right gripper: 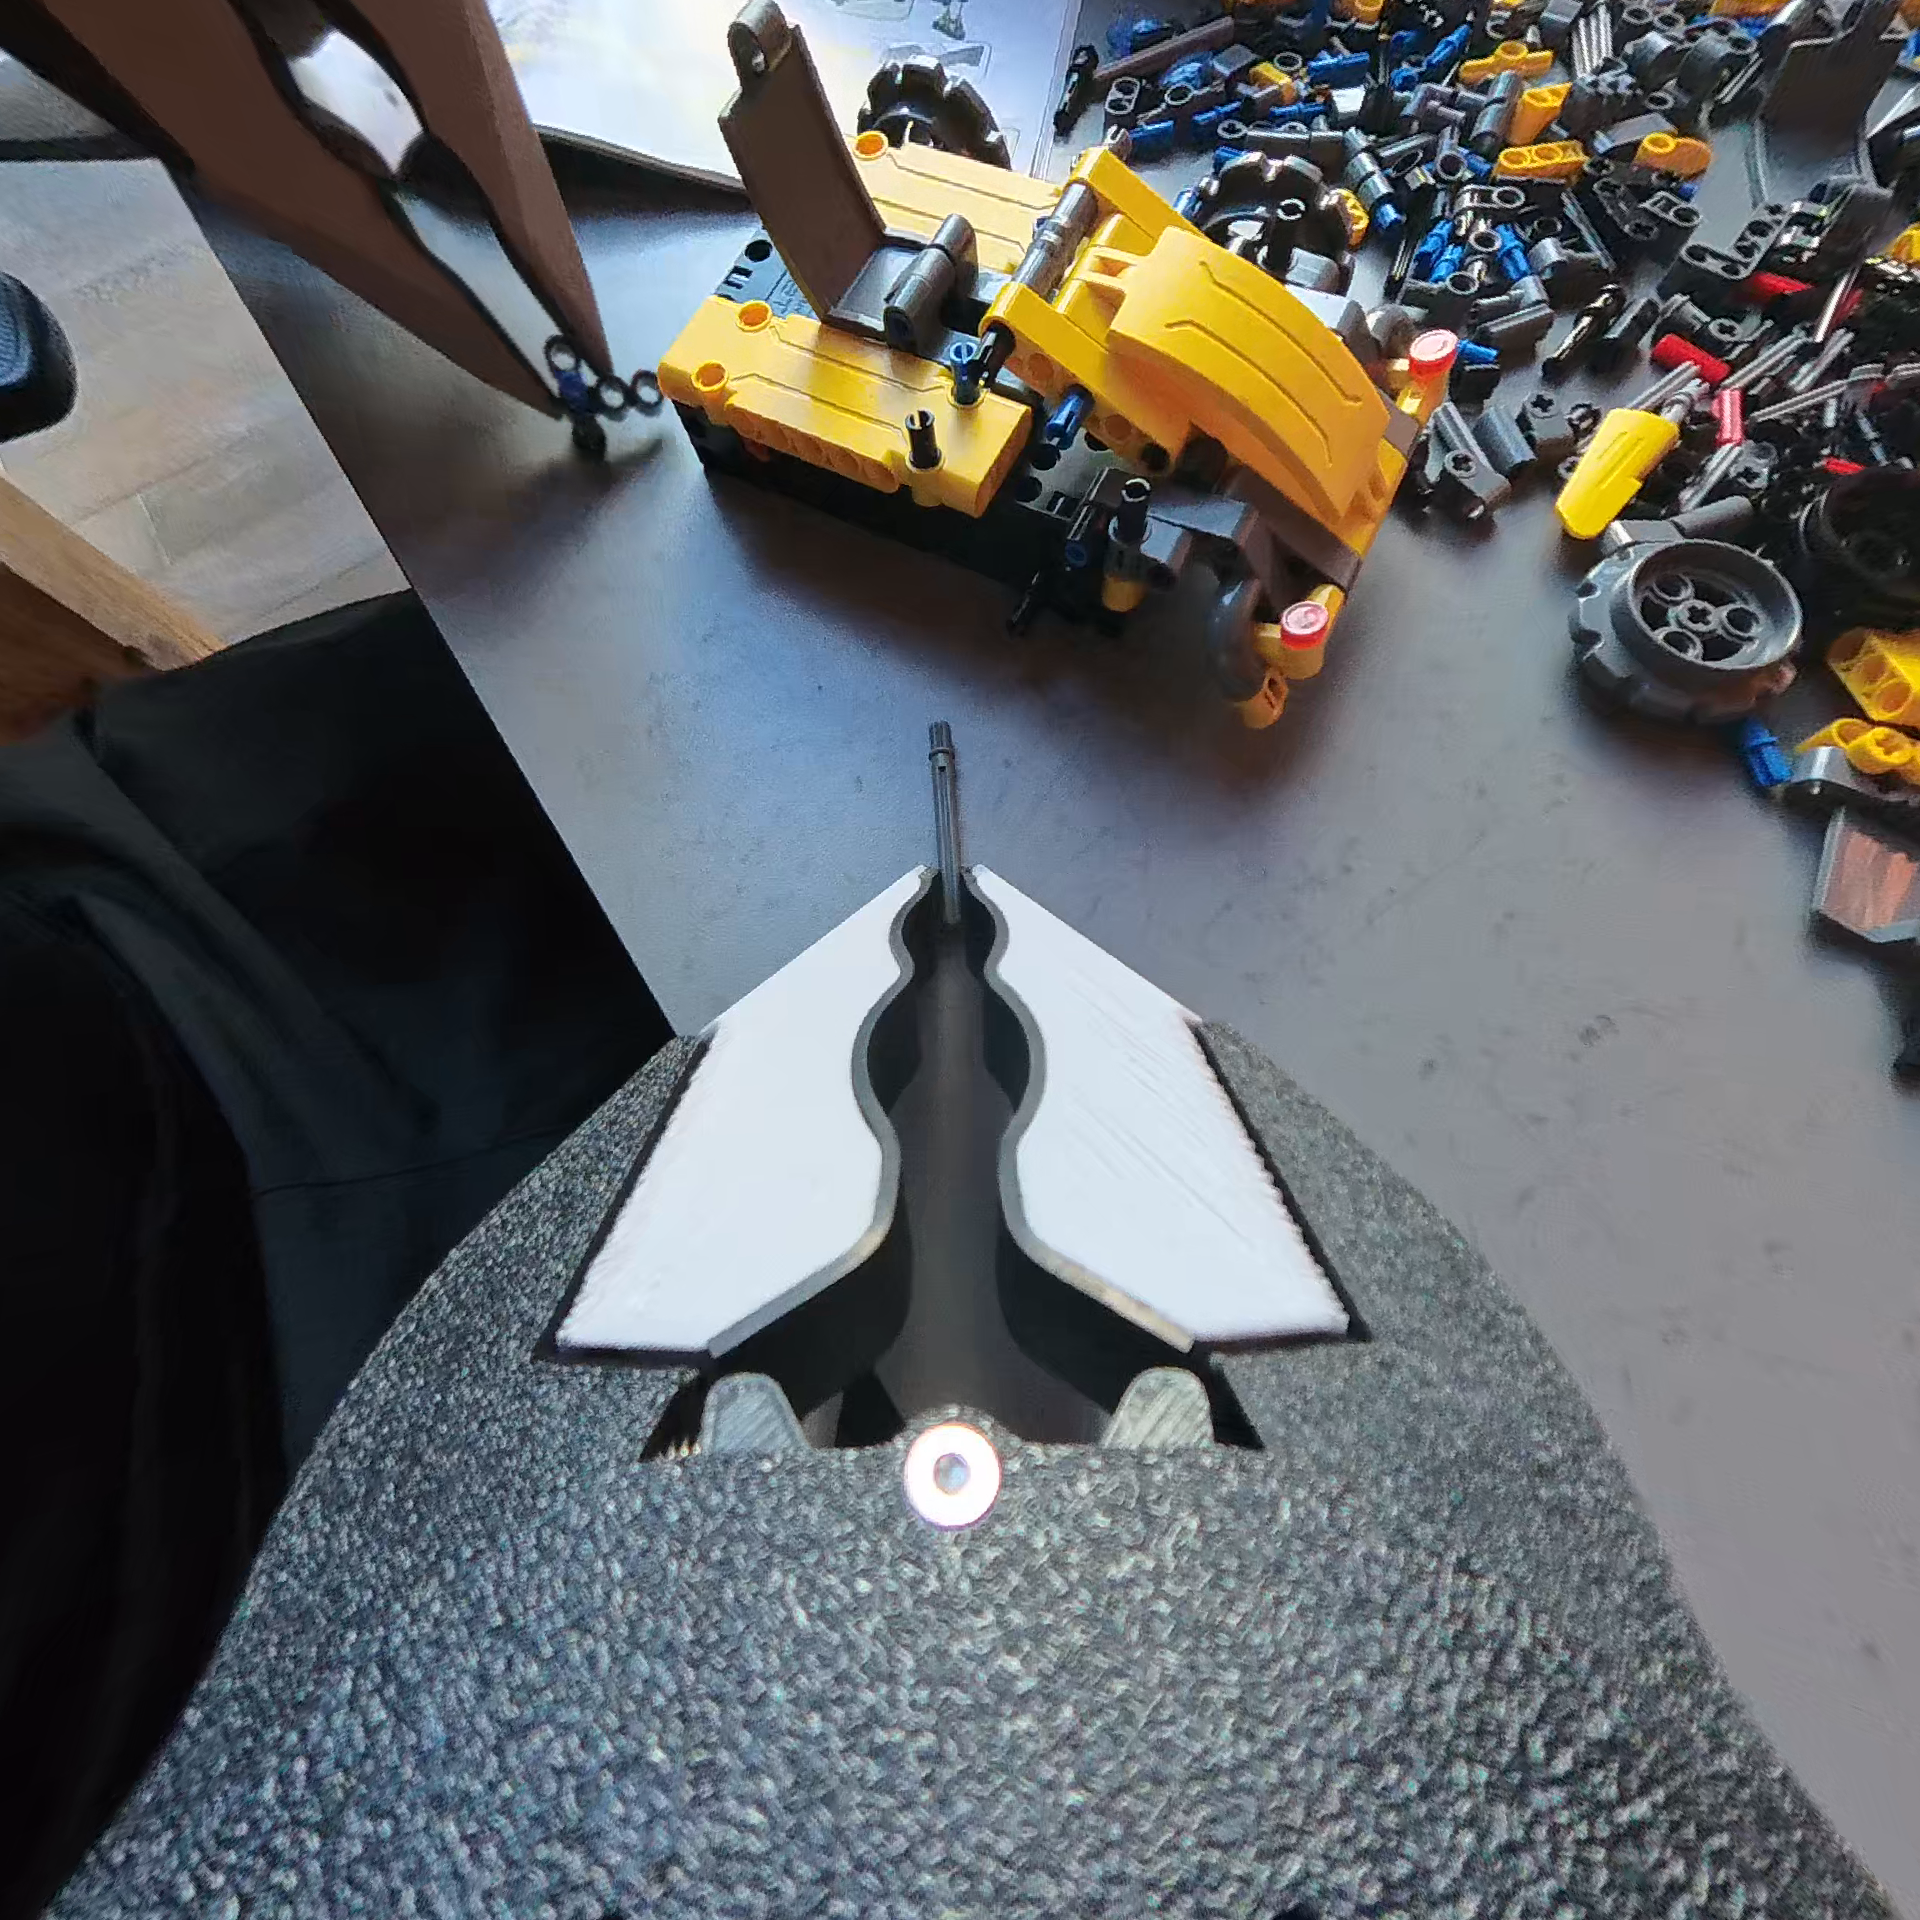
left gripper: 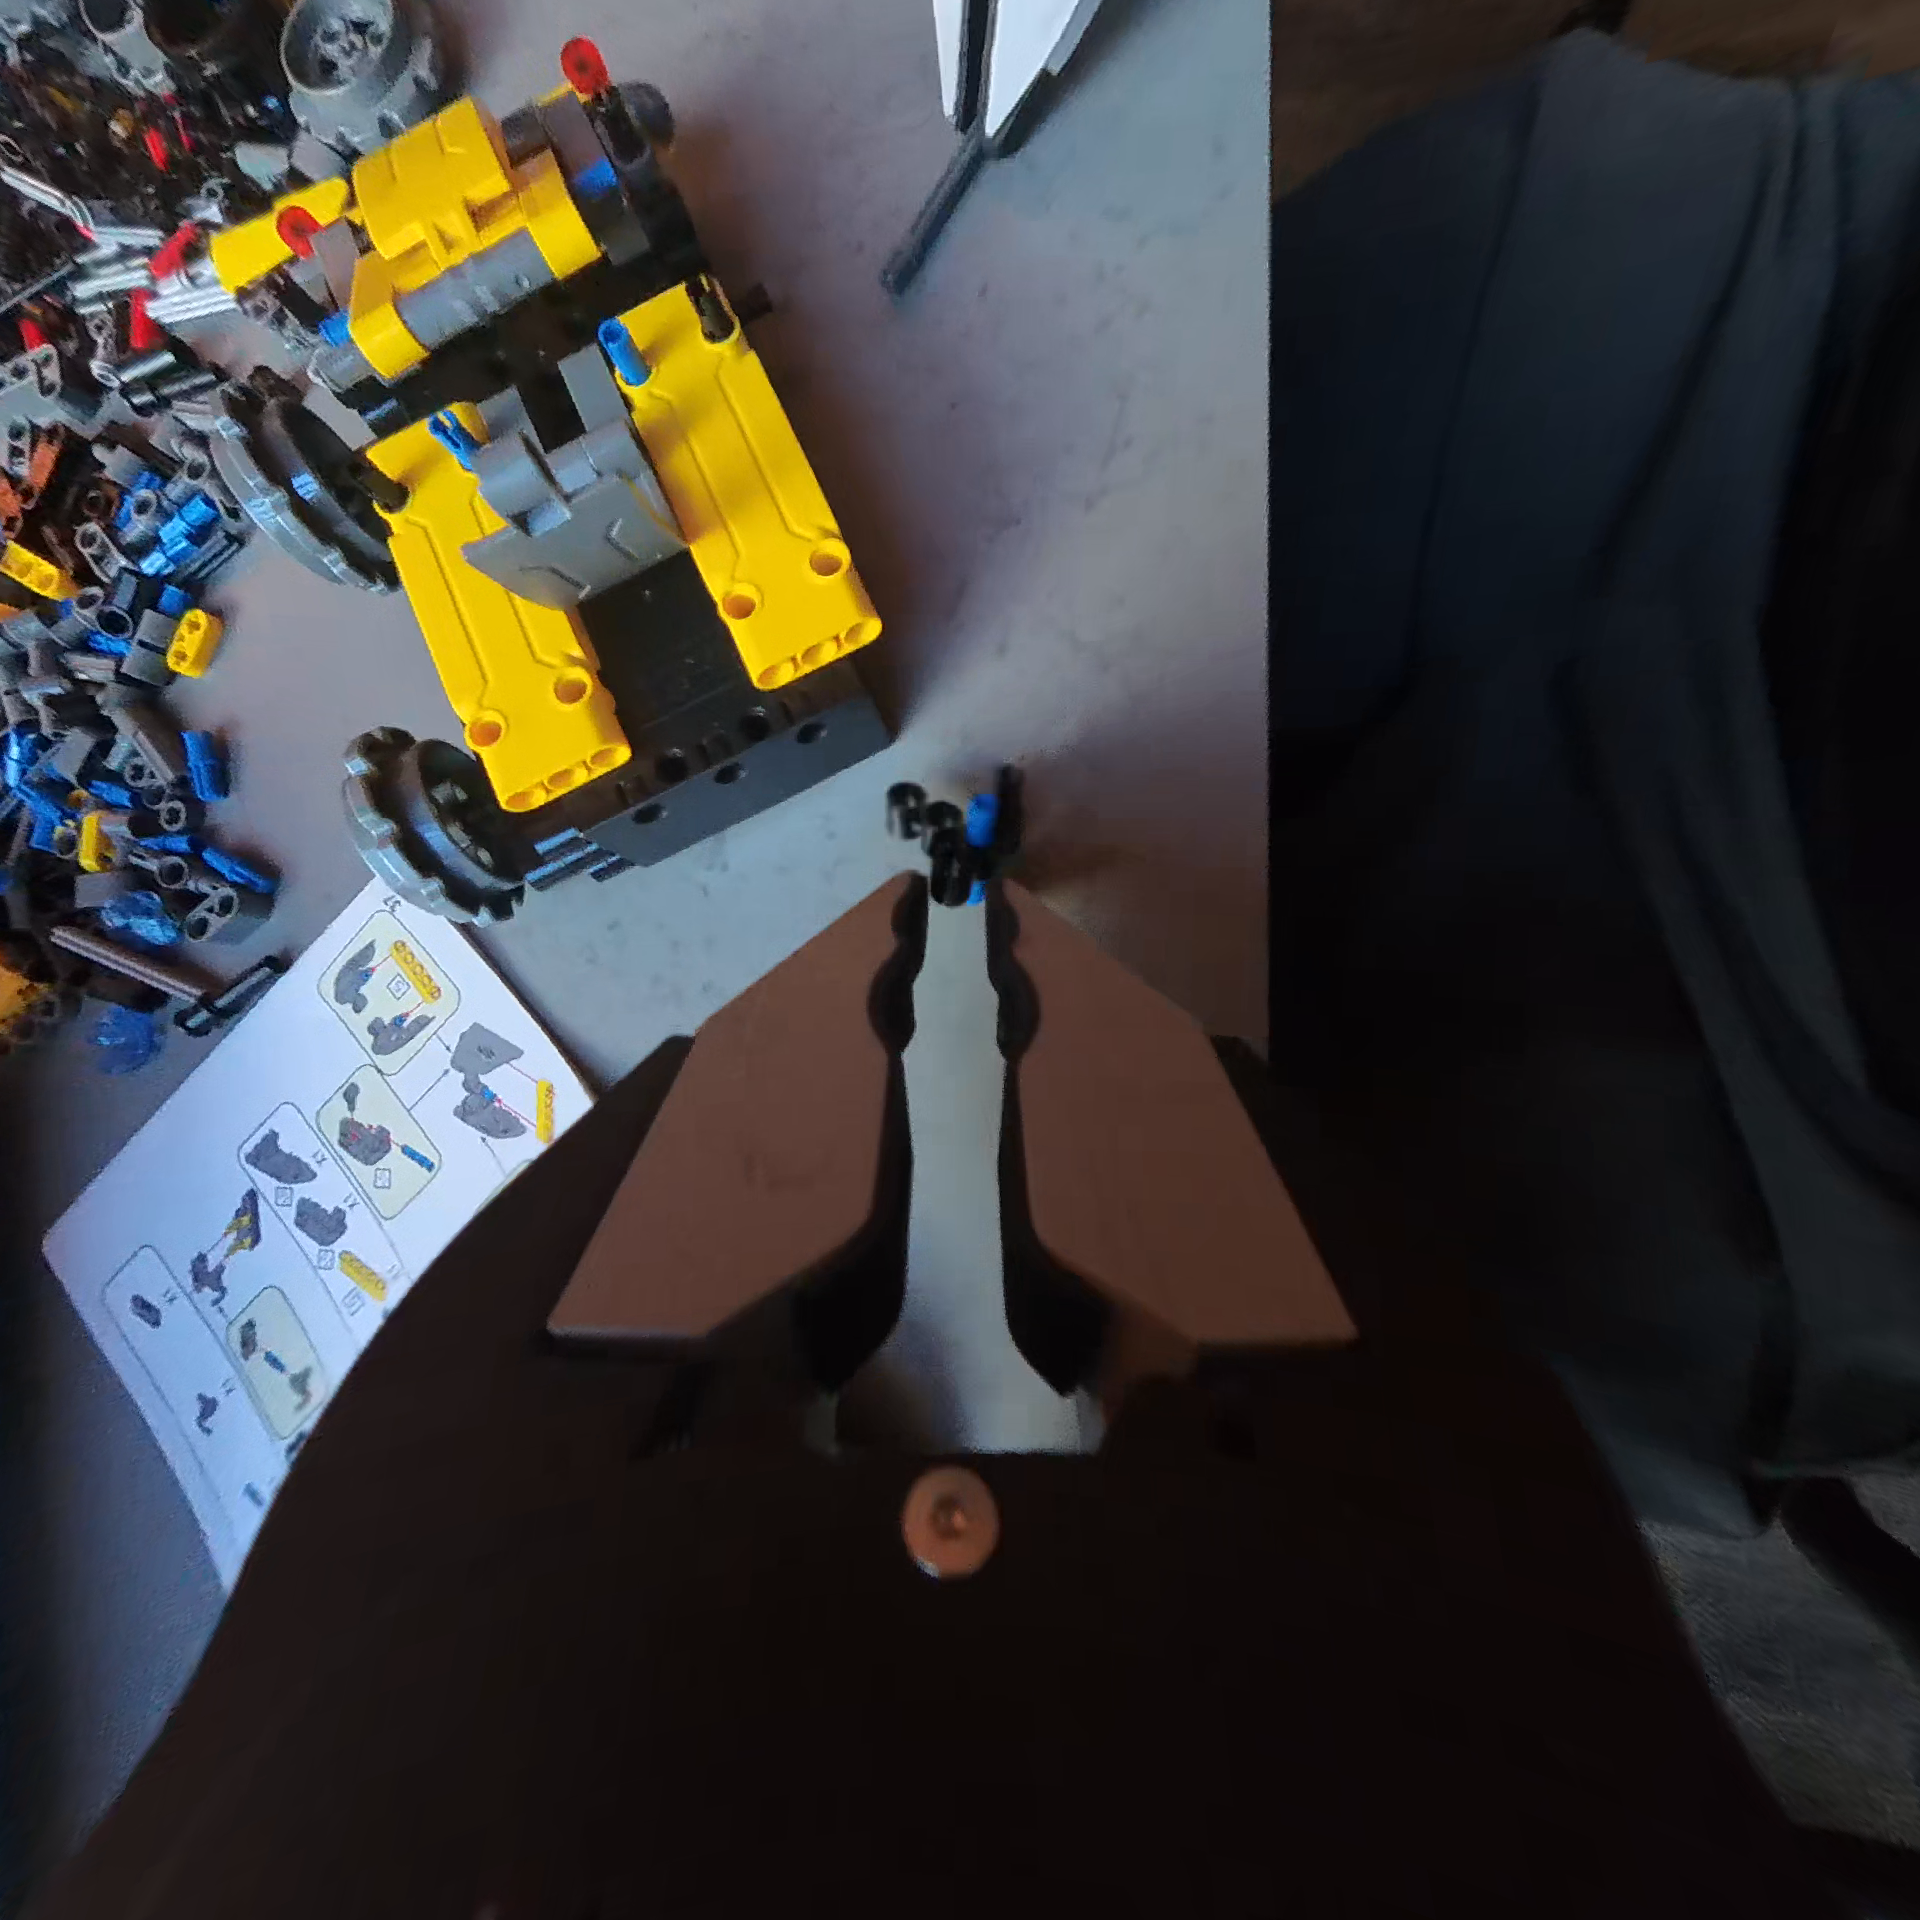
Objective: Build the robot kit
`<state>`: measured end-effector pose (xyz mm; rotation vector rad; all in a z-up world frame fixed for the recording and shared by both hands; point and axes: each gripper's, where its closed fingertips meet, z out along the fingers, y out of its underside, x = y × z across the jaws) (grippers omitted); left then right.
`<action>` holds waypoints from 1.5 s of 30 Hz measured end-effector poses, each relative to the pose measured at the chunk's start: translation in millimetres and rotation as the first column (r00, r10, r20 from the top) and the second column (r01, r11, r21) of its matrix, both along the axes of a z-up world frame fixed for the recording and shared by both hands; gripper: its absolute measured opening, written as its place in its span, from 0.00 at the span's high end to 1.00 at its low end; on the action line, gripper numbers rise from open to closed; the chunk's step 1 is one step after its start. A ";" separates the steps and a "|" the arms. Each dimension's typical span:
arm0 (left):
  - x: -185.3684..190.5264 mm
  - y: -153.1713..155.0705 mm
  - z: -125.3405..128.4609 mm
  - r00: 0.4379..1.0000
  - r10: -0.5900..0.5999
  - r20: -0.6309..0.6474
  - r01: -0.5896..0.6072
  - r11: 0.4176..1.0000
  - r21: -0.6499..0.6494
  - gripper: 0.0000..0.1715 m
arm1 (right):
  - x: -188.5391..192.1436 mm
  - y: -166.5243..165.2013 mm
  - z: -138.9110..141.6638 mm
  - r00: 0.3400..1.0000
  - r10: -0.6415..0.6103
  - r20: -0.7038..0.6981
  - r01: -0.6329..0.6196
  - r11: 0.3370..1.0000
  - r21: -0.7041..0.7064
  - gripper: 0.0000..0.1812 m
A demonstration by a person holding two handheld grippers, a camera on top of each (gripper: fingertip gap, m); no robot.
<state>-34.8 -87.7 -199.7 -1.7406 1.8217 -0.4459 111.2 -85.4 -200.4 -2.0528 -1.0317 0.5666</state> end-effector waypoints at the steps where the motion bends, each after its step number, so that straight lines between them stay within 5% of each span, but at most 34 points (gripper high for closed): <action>1: -0.2 -1.3 0.6 1.000 0.000 0.012 0.000 1.000 -0.007 0.94 | 0.1 -0.3 0.3 1.000 0.000 -0.002 0.000 1.000 0.004 0.98; 10: -16.0 1.0 32.9 0.967 0.183 0.175 -0.185 0.983 -0.005 0.90 | -8.3 -7.4 14.3 0.993 0.013 -0.114 -0.016 1.000 -0.026 0.98; 14: 5.6 -56.9 53.4 0.895 0.249 0.371 -0.218 0.968 -0.126 0.94 | -19.4 -20.2 31.7 0.986 0.055 -0.158 -0.058 0.998 -0.011 0.98; 21: 37.1 -125.2 19.4 0.871 0.214 0.443 -0.147 0.973 -0.181 0.93 | -46.0 -35.1 53.5 0.971 0.100 -0.217 -0.099 0.995 0.017 0.98; 27: 25.2 -117.6 20.6 0.852 0.180 0.492 -0.195 0.981 -0.020 0.90 | -66.8 -35.3 56.0 0.975 0.117 -0.189 -0.118 0.993 0.006 0.98; 36: 13.3 -96.4 18.3 0.845 0.253 0.470 -0.255 0.965 -0.060 0.86 | -97.2 -42.7 50.1 0.971 0.176 -0.161 -0.179 0.984 -0.005 0.98; 41: -3.0 -62.7 50.9 0.823 0.281 0.493 -0.338 0.941 0.027 0.87 | -102.4 -52.7 46.5 0.961 0.209 -0.182 -0.216 0.976 -0.018 0.98; 45: 7.9 -50.2 49.9 0.928 0.120 0.352 -0.206 0.954 0.217 0.90 | -98.4 -63.1 47.5 0.947 0.231 -0.223 -0.247 0.968 -0.048 0.98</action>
